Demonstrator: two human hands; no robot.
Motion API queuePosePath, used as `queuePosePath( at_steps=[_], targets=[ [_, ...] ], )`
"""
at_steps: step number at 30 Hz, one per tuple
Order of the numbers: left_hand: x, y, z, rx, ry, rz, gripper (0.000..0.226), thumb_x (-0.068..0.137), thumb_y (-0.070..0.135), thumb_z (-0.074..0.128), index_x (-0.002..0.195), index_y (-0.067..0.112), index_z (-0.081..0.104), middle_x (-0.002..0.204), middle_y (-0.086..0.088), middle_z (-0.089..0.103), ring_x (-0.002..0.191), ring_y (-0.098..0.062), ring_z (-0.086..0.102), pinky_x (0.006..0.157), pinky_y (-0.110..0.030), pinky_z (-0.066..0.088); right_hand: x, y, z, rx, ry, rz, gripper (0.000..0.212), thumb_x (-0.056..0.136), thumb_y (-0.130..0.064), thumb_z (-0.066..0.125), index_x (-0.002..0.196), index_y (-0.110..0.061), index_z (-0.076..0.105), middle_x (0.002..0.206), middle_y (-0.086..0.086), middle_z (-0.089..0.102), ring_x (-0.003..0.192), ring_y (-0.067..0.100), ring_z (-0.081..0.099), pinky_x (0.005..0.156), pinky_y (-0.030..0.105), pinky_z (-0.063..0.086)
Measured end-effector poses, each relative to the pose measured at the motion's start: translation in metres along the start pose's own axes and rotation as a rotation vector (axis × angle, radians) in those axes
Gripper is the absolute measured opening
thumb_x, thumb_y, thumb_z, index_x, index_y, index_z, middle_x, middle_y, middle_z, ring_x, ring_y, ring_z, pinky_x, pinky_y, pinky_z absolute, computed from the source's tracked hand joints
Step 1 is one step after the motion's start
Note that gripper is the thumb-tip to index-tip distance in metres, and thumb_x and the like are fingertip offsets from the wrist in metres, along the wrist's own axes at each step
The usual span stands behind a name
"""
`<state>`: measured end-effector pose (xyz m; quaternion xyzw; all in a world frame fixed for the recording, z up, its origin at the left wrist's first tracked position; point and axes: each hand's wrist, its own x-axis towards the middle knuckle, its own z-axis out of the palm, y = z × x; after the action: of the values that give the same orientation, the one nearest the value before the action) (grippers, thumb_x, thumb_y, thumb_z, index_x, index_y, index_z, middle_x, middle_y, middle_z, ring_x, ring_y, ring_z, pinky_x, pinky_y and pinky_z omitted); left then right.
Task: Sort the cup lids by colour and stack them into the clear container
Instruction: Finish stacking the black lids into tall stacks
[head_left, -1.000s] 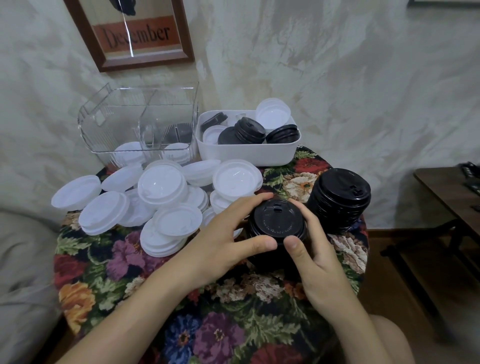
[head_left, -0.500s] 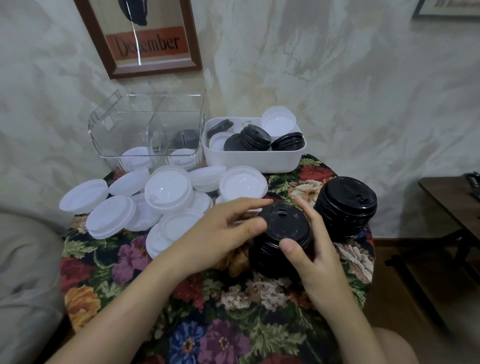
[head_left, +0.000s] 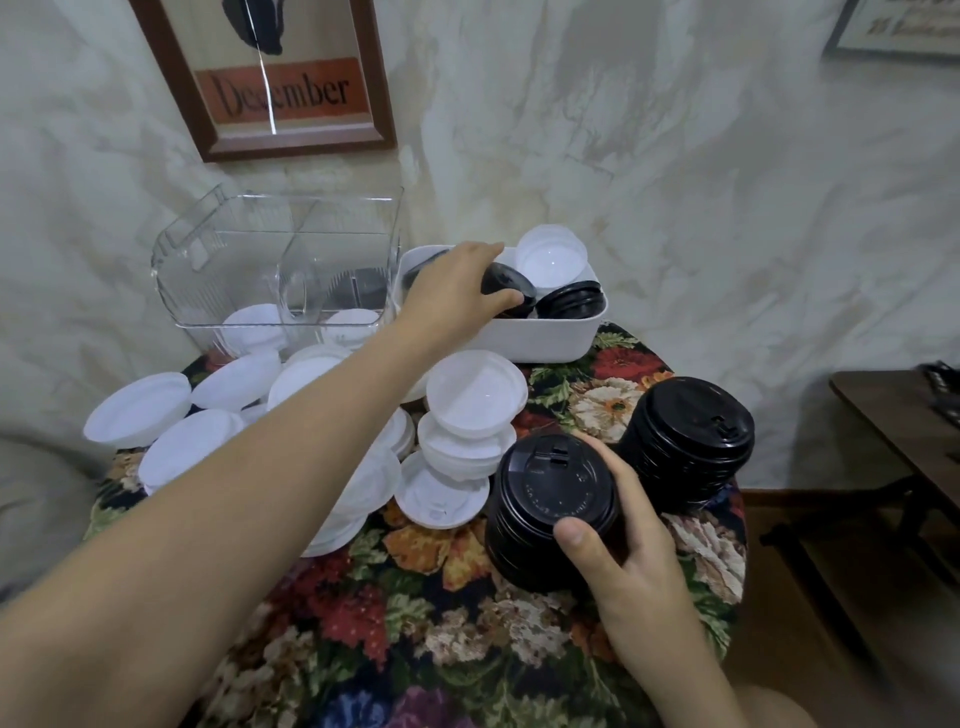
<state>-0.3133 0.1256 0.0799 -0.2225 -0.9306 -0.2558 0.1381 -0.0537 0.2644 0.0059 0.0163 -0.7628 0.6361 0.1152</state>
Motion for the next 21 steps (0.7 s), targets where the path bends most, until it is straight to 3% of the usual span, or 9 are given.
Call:
queuePosePath(
  at_steps=[5, 9, 12, 14, 17, 21],
  targets=[
    [0.021, -0.006, 0.011, 0.059, -0.077, -0.020, 0.068, 0.094, 0.050, 0.067, 0.151, 0.018, 0.049, 0.149, -0.003, 0.057, 0.138, -0.024, 0.050, 0.105, -0.036, 0.040, 0.000, 0.002, 0.000, -0.001, -0.007, 0.003, 0.074, 0.077, -0.074, 0.066, 0.144, -0.051, 0.045, 0.141, -0.026, 0.055, 0.129, -0.007, 0.053, 0.098, 0.007, 0.042],
    [0.014, 0.000, 0.003, -0.024, 0.008, -0.034, 0.060, 0.094, 0.049, 0.067, 0.144, 0.017, 0.058, 0.139, -0.003, 0.064, 0.130, -0.023, 0.056, 0.100, -0.032, 0.041, 0.001, 0.001, 0.000, 0.021, -0.013, -0.008, 0.073, 0.078, -0.069, 0.066, 0.145, -0.046, 0.045, 0.137, -0.028, 0.057, 0.127, -0.007, 0.054, 0.096, 0.006, 0.042],
    [-0.007, 0.013, -0.014, -0.211, 0.069, -0.027, 0.059, 0.091, 0.053, 0.068, 0.141, 0.022, 0.061, 0.137, 0.005, 0.066, 0.129, -0.014, 0.057, 0.111, -0.035, 0.043, 0.001, 0.000, 0.001, 0.025, -0.008, -0.024, 0.073, 0.078, -0.074, 0.066, 0.143, -0.047, 0.046, 0.135, -0.028, 0.058, 0.125, -0.007, 0.055, 0.096, 0.007, 0.043],
    [-0.030, 0.021, -0.028, -0.363, 0.076, -0.013, 0.056, 0.087, 0.057, 0.069, 0.135, 0.029, 0.064, 0.127, 0.011, 0.069, 0.120, -0.005, 0.062, 0.108, -0.036, 0.048, 0.001, 0.000, 0.001, 0.033, -0.007, -0.033, 0.072, 0.079, -0.074, 0.065, 0.142, -0.046, 0.046, 0.133, -0.028, 0.059, 0.125, -0.006, 0.056, 0.095, 0.007, 0.044],
    [-0.081, 0.035, -0.048, -0.569, -0.026, 0.028, 0.043, 0.091, 0.042, 0.073, 0.131, 0.027, 0.066, 0.121, 0.013, 0.070, 0.112, 0.003, 0.065, 0.102, -0.025, 0.051, 0.000, 0.000, 0.002, 0.054, -0.009, -0.039, 0.074, 0.078, -0.078, 0.064, 0.143, -0.045, 0.046, 0.133, -0.026, 0.060, 0.125, -0.004, 0.057, 0.095, 0.009, 0.045],
    [-0.153, 0.043, -0.066, -0.769, -0.159, 0.051, 0.041, 0.092, 0.032, 0.073, 0.132, 0.025, 0.065, 0.125, 0.013, 0.072, 0.118, -0.003, 0.066, 0.097, -0.019, 0.052, 0.001, -0.001, 0.003, 0.052, 0.000, -0.047, 0.076, 0.077, -0.087, 0.056, 0.141, -0.049, 0.044, 0.134, -0.032, 0.058, 0.126, -0.008, 0.054, 0.094, 0.007, 0.044]
  ],
)
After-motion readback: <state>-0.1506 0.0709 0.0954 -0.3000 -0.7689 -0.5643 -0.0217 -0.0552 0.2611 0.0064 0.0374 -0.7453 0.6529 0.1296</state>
